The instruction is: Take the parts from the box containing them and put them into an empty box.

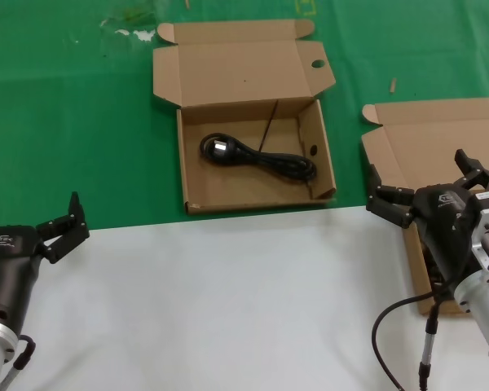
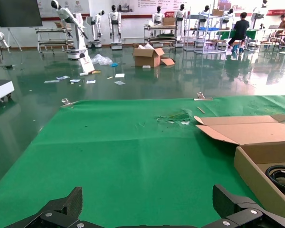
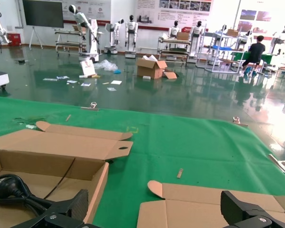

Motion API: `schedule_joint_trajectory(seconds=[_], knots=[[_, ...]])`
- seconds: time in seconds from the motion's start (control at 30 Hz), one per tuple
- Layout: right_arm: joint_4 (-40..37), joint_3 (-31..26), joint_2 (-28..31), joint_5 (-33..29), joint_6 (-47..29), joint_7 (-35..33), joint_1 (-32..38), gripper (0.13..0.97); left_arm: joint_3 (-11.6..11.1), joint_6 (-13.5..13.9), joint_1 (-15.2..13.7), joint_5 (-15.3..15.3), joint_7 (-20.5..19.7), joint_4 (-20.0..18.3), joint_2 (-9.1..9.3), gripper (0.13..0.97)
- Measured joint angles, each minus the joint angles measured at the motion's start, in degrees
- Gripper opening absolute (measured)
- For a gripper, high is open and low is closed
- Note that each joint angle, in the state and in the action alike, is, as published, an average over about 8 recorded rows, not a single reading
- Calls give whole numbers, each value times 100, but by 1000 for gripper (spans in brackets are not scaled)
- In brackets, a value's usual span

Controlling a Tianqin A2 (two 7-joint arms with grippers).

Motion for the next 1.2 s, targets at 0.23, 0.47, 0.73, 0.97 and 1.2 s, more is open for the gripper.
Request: schedule_joint_trajectory(seconds=[0.23, 0.47, 0.73, 0.97, 1.2], knots=[[0, 0, 0, 0, 0, 0, 0, 966, 0, 0, 0, 0, 0, 0, 0, 966], [0, 0, 0, 0, 0, 0, 0, 966, 0, 0, 0, 0, 0, 0, 0, 966], [0, 0, 0, 0, 0, 0, 0, 966, 0, 0, 0, 0, 0, 0, 0, 966], [0, 0, 0, 0, 0, 0, 0, 966, 0, 0, 0, 0, 0, 0, 0, 966], [0, 0, 0, 0, 0, 0, 0, 966, 0, 0, 0, 0, 0, 0, 0, 966]])
